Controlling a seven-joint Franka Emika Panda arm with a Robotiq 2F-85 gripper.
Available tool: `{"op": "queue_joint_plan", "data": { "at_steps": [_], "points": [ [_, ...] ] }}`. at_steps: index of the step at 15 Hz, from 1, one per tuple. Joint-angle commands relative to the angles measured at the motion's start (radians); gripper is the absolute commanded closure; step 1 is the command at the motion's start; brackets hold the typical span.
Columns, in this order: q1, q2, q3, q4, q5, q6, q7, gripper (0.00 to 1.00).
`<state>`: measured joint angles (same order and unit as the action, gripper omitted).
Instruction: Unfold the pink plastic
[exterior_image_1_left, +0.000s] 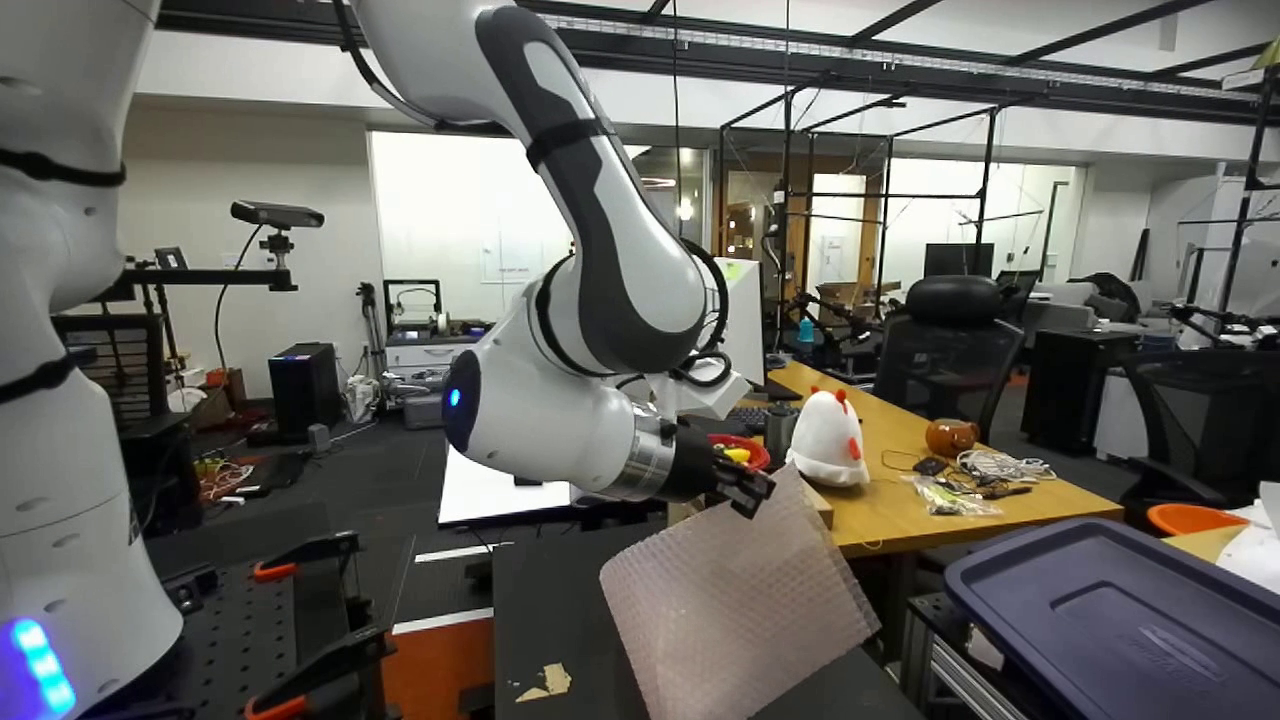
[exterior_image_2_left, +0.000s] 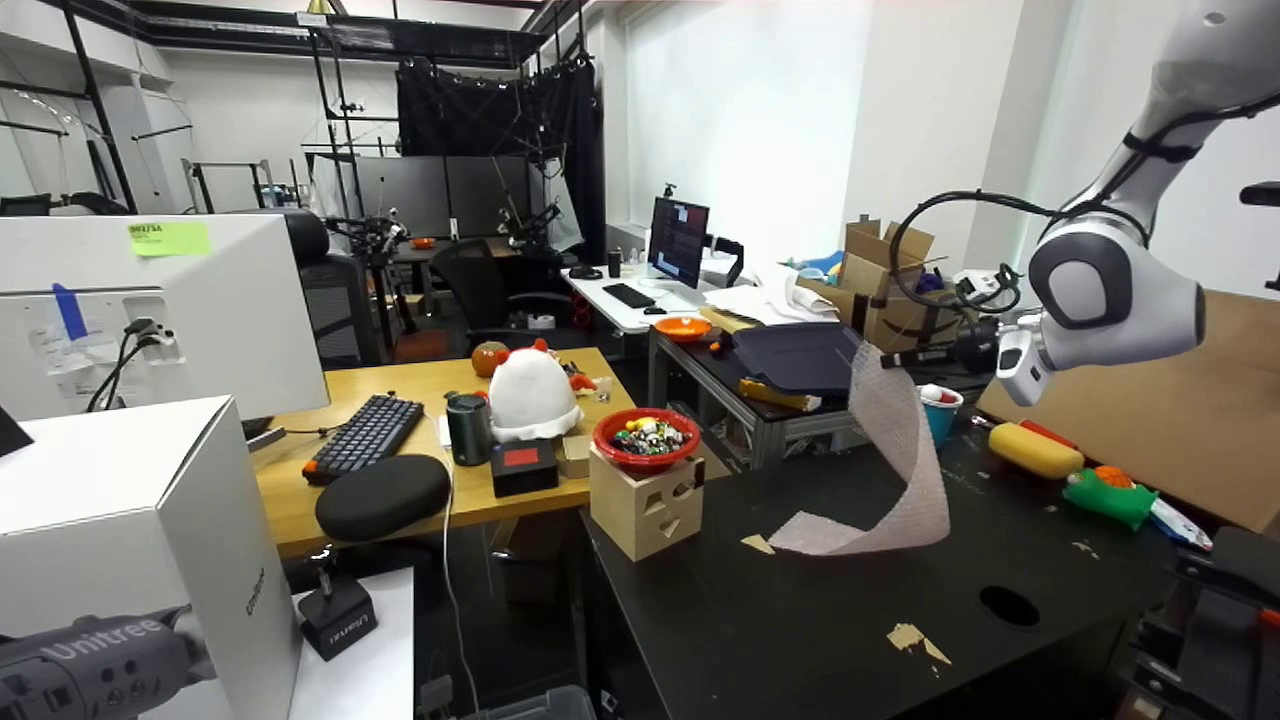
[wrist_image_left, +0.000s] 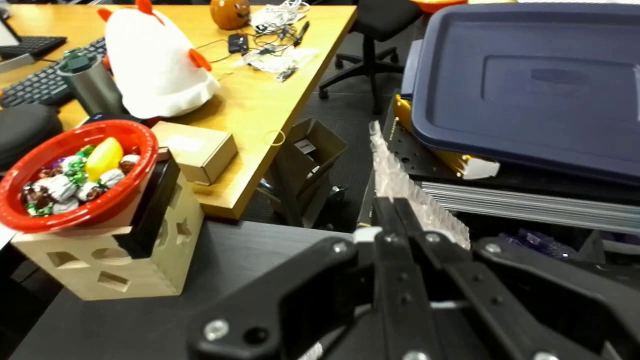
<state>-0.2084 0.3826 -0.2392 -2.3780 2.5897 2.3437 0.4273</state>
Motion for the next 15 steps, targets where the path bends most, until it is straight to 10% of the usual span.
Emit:
{"op": "queue_joint_plan", "data": {
  "at_steps": [1, 9, 15],
  "points": [
    [-0.062, -0.069, -0.017, -0.053, 0.045, 0.032, 0.01, 1.0],
    [-0.172, -0.209, -0.12, -0.089, 0.02, 0.245, 0.041, 0.36],
    [0.004, -0.222, -0.269, -0.072, 0.02, 0.306, 0.04, 0.0]
  ]
}}
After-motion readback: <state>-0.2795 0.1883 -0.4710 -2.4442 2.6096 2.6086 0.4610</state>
